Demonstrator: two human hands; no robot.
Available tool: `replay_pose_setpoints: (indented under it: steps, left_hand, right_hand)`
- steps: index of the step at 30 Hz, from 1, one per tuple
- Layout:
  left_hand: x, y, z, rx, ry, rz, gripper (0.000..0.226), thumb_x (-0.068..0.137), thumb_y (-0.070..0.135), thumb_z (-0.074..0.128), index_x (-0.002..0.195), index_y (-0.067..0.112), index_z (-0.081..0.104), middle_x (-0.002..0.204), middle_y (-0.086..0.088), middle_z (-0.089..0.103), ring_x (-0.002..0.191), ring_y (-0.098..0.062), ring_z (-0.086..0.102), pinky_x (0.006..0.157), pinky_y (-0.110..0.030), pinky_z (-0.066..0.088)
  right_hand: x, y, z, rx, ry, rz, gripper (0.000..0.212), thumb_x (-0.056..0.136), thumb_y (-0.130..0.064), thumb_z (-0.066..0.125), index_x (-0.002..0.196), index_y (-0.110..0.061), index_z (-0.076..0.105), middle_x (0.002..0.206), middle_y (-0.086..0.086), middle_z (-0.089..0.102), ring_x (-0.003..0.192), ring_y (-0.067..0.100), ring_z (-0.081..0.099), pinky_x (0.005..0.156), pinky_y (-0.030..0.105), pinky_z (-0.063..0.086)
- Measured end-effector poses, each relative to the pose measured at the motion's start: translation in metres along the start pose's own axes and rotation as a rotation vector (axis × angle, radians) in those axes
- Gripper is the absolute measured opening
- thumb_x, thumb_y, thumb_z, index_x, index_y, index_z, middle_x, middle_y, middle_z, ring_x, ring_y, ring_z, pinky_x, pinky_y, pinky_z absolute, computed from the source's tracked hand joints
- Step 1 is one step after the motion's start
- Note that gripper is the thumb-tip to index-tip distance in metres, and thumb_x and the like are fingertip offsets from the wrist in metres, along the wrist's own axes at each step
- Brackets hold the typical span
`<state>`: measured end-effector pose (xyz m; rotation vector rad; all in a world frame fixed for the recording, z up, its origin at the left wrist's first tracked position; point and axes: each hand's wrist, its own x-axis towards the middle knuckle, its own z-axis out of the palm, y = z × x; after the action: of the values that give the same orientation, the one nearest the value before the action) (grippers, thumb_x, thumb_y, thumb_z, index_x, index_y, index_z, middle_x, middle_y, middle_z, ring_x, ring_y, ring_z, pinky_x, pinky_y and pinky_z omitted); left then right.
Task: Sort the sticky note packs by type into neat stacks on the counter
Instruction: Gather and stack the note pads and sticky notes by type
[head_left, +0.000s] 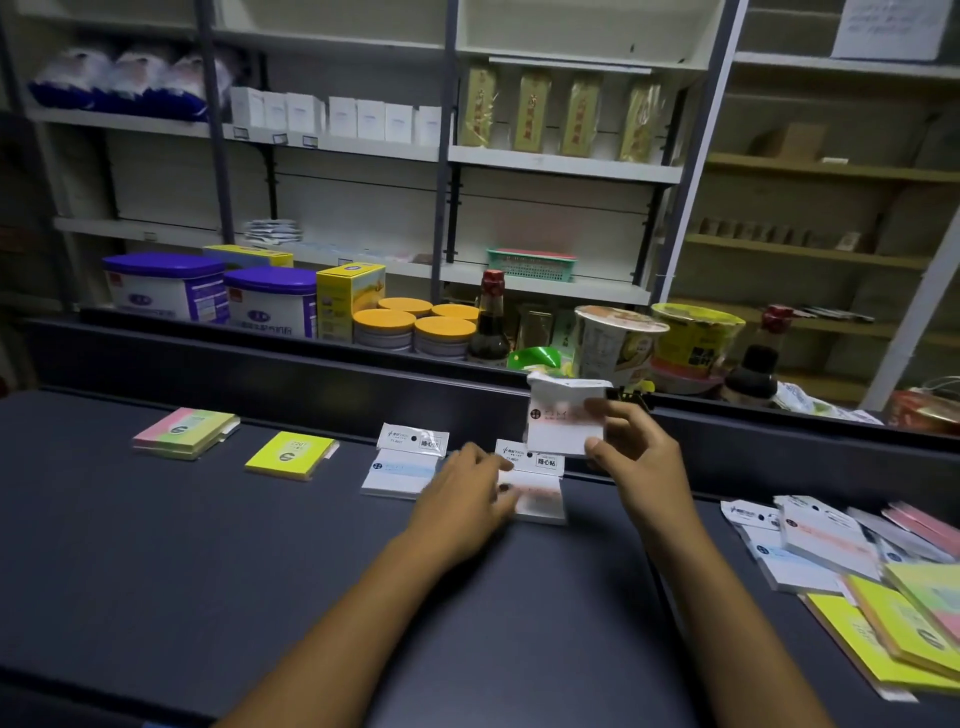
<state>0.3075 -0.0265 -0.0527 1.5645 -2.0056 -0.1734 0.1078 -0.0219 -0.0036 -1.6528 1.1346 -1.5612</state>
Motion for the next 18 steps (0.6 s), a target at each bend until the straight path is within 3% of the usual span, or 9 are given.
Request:
replay_pose_setpoints:
  steps: [3,6,12,15,18]
  left_hand:
    - [0.013,-0.01,-0.03,0.201,0.171,0.052,0.034,0.094,0.045,0.054,0.122,0.027,0.056,0.119,0.006,0.058,0.112,-0.016,0.056,0.09,-0.034,0.047]
    - [0.021,-0.028,-0.046,0.438,0.236,0.065,0.035,0.094,0.047,0.052,0.122,0.026,0.057,0.117,0.005,0.06,0.107,-0.017,0.058,0.086,-0.032,0.044]
    - [0.017,-0.039,-0.043,0.393,0.242,0.061,0.031,0.094,0.044,0.054,0.12,0.027,0.058,0.117,0.006,0.06,0.106,-0.015,0.057,0.085,-0.03,0.045]
    - [0.016,-0.04,-0.046,0.356,0.27,0.036,0.027,0.094,0.04,0.056,0.117,0.027,0.058,0.116,0.007,0.059,0.104,-0.015,0.057,0.084,-0.03,0.048]
    - [0.014,-0.04,-0.046,0.315,0.28,0.021,0.025,0.093,0.036,0.059,0.115,0.025,0.06,0.114,0.005,0.059,0.102,-0.017,0.057,0.081,-0.031,0.047]
  right_hand:
    - [-0.001,0.005,-0.001,-0.053,-0.01,0.046,0.036,0.088,0.003,0.066,0.114,-0.022,0.069,0.103,0.003,0.07,0.099,0.021,0.065,0.079,0.027,0.058]
    - [-0.002,0.009,0.003,-0.078,-0.018,0.103,0.033,0.086,0.004,0.066,0.109,-0.02,0.071,0.101,0.0,0.071,0.1,0.022,0.065,0.086,0.035,0.056]
    - [-0.001,0.021,0.013,-0.112,-0.092,0.224,0.031,0.085,-0.002,0.07,0.1,-0.03,0.072,0.104,-0.003,0.072,0.095,0.008,0.065,0.074,0.02,0.051]
    - [-0.002,0.026,0.018,-0.114,-0.104,0.275,0.031,0.084,0.002,0.069,0.1,-0.024,0.073,0.107,0.006,0.071,0.097,0.016,0.066,0.084,0.031,0.055]
    - [-0.004,0.029,0.019,-0.165,-0.13,0.308,0.029,0.085,-0.001,0.069,0.103,-0.023,0.074,0.106,0.006,0.07,0.101,0.019,0.067,0.089,0.033,0.055]
